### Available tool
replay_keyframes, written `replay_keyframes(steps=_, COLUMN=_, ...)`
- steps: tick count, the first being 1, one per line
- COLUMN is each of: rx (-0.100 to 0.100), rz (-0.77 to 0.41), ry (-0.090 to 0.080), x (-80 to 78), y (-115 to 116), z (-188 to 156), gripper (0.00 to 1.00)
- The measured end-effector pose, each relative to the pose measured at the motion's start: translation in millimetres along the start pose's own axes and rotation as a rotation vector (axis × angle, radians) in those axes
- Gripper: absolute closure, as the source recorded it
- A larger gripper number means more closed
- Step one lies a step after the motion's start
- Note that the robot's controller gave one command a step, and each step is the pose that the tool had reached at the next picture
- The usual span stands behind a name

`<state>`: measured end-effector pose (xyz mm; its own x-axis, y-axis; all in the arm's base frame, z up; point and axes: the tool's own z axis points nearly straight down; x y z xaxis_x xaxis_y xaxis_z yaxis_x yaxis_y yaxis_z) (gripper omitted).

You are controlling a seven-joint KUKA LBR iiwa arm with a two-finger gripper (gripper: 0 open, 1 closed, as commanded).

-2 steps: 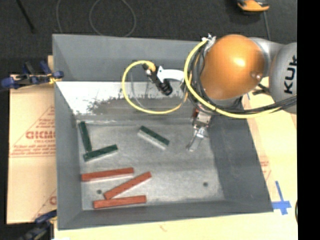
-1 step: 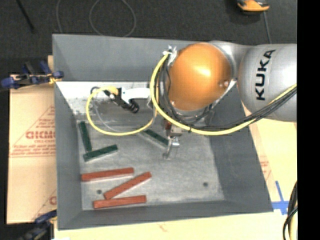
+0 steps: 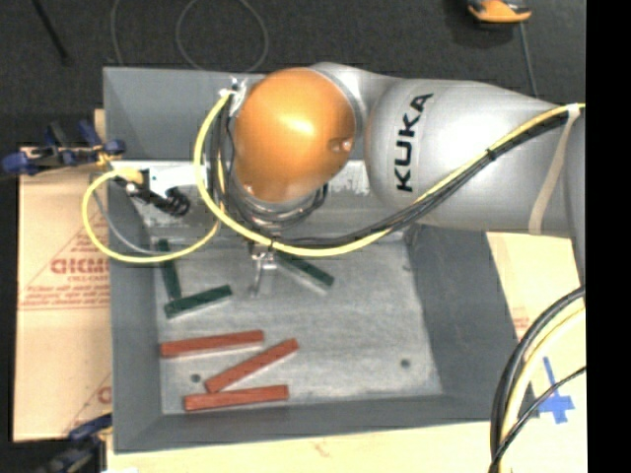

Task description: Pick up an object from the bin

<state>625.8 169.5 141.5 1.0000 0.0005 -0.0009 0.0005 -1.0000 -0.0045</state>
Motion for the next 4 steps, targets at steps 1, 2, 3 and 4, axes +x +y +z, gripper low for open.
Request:
replay_keyframes(steps=1, rx=-0.002, rz=-0.374, ry=-0.004, x=-35.3, y=-66.9, z=52.4, gripper=0.0)
replay_keyframes(steps=2, rx=-0.001, rz=-0.171, ry=0.003, x=-128.3, y=-63.4, z=68.5, gripper=0.0)
replay_keyframes(steps=3, rx=-0.004, rz=-0.419, ry=0.001, x=-141.2, y=-51.1, z=-9.5, gripper=0.0)
replay_keyframes(steps=4, rx=-0.004, rz=-0.671, ry=-0.002, x=-117.0, y=-68.8, z=72.3, gripper=0.0)
